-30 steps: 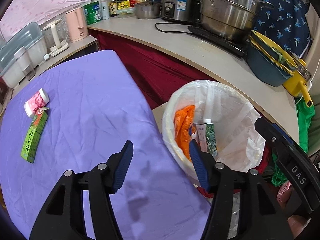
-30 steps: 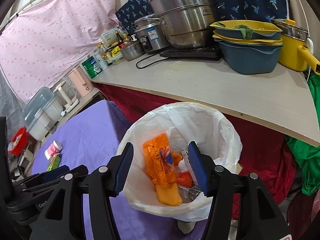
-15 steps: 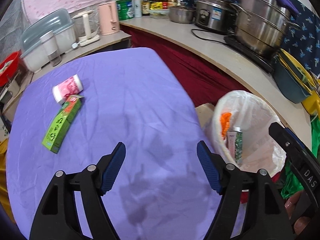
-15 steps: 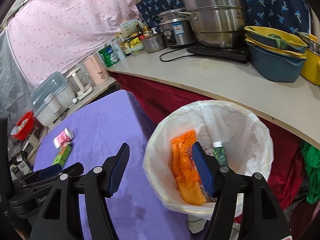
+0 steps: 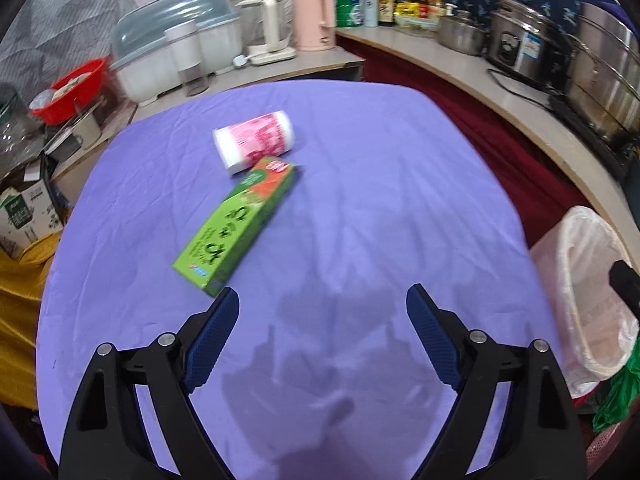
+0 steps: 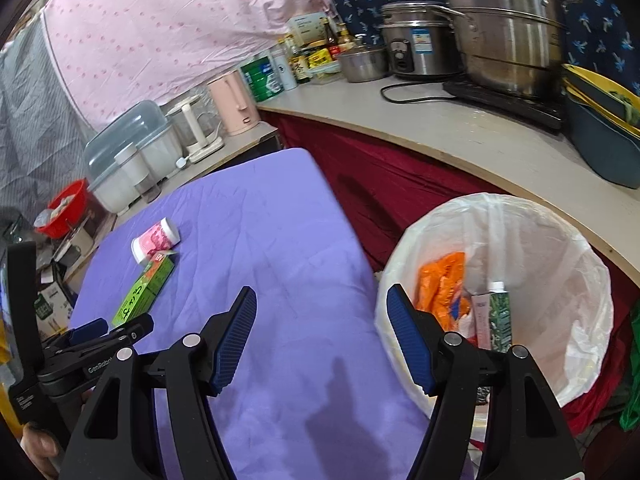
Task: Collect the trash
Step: 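Withdraw both open grippers from the bin back over the table, then grasp the green NB box with the left gripper while the right gripper grasps the pink paper cup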
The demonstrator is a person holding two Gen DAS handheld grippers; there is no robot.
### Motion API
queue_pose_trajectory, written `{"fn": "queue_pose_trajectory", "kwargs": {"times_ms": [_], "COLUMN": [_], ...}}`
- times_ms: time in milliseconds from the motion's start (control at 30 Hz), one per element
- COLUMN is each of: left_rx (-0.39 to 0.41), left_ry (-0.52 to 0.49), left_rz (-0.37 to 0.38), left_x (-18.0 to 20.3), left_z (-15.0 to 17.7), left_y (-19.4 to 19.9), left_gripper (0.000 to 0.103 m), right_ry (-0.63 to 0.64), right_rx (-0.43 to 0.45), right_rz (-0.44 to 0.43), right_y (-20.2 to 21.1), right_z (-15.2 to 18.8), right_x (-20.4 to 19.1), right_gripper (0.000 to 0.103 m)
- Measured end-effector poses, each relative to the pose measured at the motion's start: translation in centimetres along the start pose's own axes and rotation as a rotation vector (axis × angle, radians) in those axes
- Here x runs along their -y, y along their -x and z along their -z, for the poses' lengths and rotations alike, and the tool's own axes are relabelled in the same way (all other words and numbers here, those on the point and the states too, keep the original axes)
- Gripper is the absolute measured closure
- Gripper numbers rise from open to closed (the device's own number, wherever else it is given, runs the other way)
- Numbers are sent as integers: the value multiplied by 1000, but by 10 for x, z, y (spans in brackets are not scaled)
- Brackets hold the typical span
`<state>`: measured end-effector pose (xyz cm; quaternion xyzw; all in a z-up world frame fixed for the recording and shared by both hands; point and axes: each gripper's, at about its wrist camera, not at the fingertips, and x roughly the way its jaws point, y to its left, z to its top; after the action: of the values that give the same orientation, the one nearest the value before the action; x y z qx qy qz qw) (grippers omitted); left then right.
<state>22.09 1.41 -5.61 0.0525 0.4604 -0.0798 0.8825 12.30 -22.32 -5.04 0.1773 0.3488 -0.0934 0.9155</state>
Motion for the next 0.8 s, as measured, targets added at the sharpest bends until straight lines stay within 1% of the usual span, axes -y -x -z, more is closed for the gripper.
{"fn": "queue_pose_trajectory", "kwargs": {"times_ms": [100,300,500,567,600,800], "left_rx": [-18,-26,-26,-25,-26,-45], "left_ry": [33,75,93,95,93,78], "left_rz": [-29,-61,-72,-76,-77,-58], "left_x": [-24,-53,-68,-73,-75,-82], "left_z": [0,-4,-9,-11,-12,-15], "left_y": [-12,-24,-33,-37,-39,-56], "left_gripper": [21,21,20,16,16,13], "right_ry": [13,48,76,81,85,99], "right_rx": [-18,-54,-73,-78,-81,-96], "right_rz": [-11,-32,-50,-54,-55,-65], "right_y": [-10,-30,-45,-49,-51,-62], "right_z": [2,4,3,2,2,2], "right_x": [-12,-37,-58,-64,-68,-79], "right_gripper": [38,38,38,38,38,36]}}
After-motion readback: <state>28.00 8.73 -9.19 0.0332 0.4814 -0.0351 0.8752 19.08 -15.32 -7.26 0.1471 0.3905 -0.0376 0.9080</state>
